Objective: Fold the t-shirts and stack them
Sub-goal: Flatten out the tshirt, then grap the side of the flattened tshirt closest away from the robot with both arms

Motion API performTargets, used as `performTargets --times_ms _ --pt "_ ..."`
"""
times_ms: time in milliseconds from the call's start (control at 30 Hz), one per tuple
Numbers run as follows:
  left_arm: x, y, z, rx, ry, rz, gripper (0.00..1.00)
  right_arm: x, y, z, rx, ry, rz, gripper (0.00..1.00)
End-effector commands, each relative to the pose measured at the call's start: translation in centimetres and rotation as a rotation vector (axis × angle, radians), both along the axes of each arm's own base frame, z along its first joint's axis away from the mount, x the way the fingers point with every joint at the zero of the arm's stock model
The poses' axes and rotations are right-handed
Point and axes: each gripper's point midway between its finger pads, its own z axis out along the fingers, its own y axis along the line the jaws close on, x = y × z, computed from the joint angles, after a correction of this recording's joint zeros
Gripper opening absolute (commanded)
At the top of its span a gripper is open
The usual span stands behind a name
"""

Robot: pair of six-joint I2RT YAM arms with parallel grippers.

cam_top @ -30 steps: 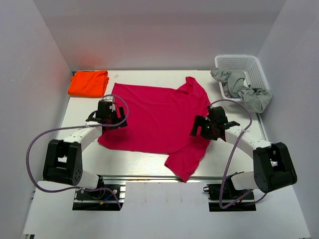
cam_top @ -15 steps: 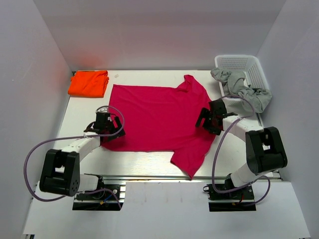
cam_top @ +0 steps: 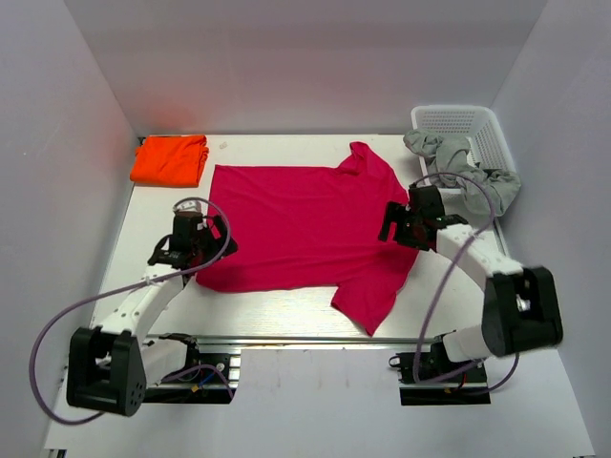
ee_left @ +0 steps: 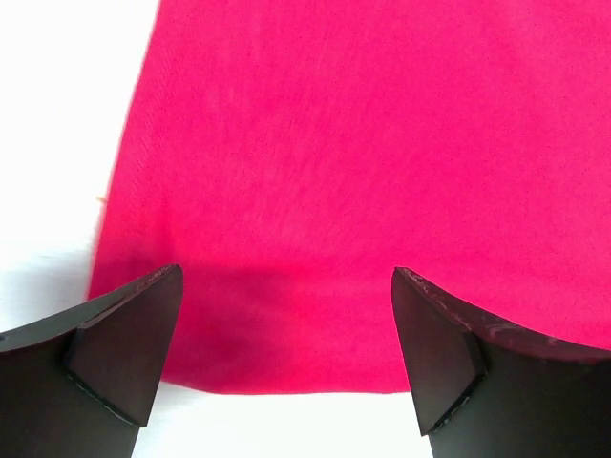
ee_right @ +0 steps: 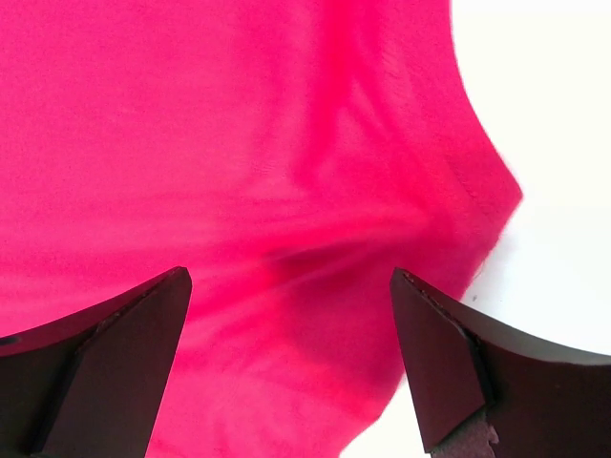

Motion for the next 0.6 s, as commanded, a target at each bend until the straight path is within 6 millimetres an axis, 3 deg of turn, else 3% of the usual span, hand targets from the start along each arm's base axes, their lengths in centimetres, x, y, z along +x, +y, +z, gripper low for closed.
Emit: performTargets --times_ms 0,100,133,167,200,333,400,567 --pt "0.3 1.6 4.5 0.022 -0.07 0.119 1.0 -0.6 1.5 4.2 0.0 -0.113 0.125 0.9" --pt "-1.5 3.6 4.0 0.028 0.016 0.298 1.0 -3.3 3.9 4.3 0.035 -0.055 0.203 0.9" --pt "-3.4 4.4 2.9 0.051 0.1 0.364 1.0 -4.2 4.8 4.3 0.037 -0.048 0.236 0.9" --pt "-4.1 5.3 2.6 0.086 0.118 0.41 1.0 -5.7 4.7 3.4 0.021 0.007 0.25 0.9" --pt "-4.9 5.8 2.2 0.099 0.149 0.444 0.91 -7.1 5.8 3.0 0.012 0.031 0.299 0.9" --pt "-8.1 6.8 -1.6 0.131 0.23 0.5 0.74 -10.6 5.2 1.2 -0.064 0.13 0.302 0.9" --pt "-8.0 6.8 -1.6 0.114 0.203 0.51 0.71 -12.2 4.6 0.7 -0.075 0.154 0.294 0.9" --pt "-6.5 6.2 -1.9 0.076 0.147 0.492 0.65 -13.9 4.9 1.6 -0.001 0.109 0.274 0.89"
